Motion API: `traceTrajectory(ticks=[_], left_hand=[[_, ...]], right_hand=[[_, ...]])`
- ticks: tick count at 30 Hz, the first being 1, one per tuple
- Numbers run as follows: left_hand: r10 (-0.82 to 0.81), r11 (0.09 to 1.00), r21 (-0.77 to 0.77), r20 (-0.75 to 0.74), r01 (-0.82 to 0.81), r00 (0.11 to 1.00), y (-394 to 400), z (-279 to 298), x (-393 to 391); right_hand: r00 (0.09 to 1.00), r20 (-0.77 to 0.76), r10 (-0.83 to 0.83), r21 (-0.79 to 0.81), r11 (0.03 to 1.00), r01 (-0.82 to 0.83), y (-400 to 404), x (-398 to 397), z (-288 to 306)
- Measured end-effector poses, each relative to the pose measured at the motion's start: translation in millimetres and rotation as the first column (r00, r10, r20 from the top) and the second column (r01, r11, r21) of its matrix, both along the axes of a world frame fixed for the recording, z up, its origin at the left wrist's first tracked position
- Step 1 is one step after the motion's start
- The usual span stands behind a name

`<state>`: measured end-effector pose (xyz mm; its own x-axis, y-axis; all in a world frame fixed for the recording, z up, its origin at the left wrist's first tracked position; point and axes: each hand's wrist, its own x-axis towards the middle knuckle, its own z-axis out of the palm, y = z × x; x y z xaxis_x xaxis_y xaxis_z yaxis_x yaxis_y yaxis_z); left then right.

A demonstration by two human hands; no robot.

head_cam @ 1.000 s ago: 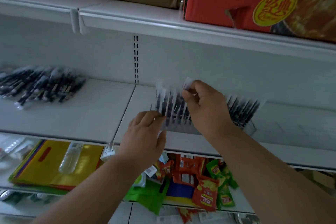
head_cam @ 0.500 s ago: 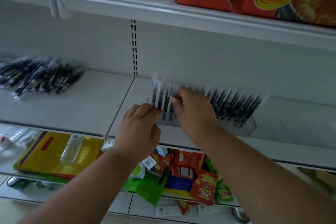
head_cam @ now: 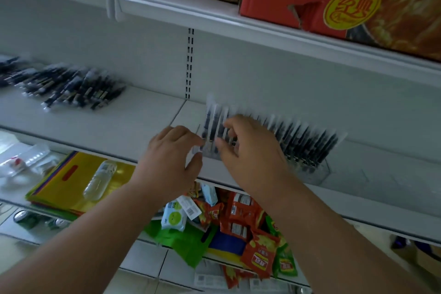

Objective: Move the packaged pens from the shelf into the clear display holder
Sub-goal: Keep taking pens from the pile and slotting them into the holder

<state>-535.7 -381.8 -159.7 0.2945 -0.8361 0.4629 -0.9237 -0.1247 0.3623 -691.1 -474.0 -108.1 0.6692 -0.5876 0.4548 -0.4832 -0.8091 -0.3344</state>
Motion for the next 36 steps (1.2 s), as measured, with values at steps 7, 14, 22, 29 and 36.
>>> traceTrajectory(ticks=[7,14,22,29,36], left_hand=[[0.201,0.969,0.132,0.064,-0.208,0.977,70,0,47],[0.301,0.922,0.210,0.134,-0.324,0.944,142,-3,130],[0.269,0.910,0.274,0.183,-0.312,0.946,210,0,265],[0.243,0.929,0.257,0.122,-0.267,0.962,194,5,330],[0.314,0.907,0.273,0.073,-0.322,0.946,162,-1,376]], right_hand=[[0.988,0.011,0.154,0.003,0.988,-0.154,37,55,7],[0.985,-0.040,0.170,-0.049,0.984,-0.172,95,156,26],[0.990,-0.108,0.093,-0.031,0.995,-0.097,165,288,28],[0.970,-0.241,0.014,0.055,0.998,0.000,158,344,29],[0.980,-0.190,0.054,0.074,0.996,-0.041,126,393,19]])
